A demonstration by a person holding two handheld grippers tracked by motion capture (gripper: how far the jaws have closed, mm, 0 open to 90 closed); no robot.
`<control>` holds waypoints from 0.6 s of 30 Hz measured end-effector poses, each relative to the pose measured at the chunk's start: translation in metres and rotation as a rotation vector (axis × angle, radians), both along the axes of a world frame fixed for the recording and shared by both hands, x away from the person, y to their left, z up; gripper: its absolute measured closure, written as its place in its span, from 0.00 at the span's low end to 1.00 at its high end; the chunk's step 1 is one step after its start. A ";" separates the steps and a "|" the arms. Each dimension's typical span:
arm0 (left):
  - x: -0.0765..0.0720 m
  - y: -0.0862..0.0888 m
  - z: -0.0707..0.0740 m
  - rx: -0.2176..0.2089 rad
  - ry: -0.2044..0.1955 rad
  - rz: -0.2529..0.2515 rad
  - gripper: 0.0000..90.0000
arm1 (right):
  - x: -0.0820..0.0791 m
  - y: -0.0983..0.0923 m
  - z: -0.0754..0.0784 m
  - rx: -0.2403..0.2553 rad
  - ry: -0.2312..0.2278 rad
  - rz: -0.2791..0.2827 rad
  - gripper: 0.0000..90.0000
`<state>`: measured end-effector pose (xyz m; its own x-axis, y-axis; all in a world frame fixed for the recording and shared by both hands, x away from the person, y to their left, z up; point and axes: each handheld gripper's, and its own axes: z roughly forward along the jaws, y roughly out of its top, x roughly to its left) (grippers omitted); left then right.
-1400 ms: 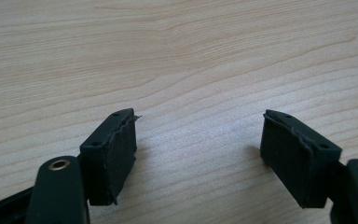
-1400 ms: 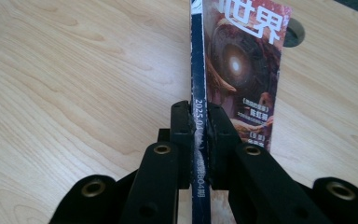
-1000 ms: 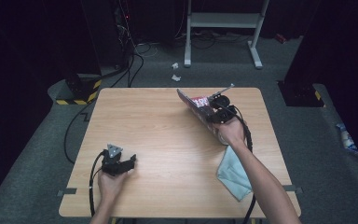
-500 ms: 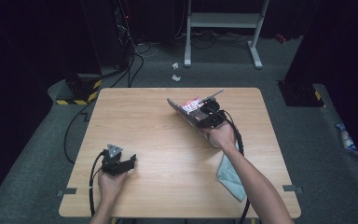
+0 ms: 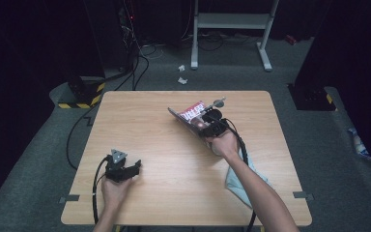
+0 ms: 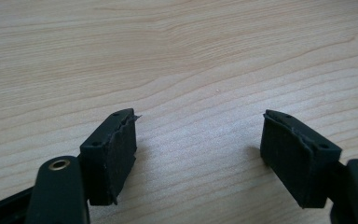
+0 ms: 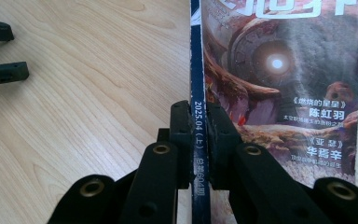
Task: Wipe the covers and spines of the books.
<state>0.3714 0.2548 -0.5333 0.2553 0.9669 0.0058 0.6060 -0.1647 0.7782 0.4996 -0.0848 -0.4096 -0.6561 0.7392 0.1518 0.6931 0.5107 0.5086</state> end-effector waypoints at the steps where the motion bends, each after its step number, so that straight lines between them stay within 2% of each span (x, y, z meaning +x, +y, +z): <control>1: 0.000 0.000 0.000 0.000 0.000 0.000 0.30 | 0.000 0.000 0.000 0.000 0.000 0.000 0.92; 18: 0.000 0.000 0.000 -0.003 0.000 -0.001 0.30 | -0.010 0.020 -0.022 -0.013 0.020 0.059 0.91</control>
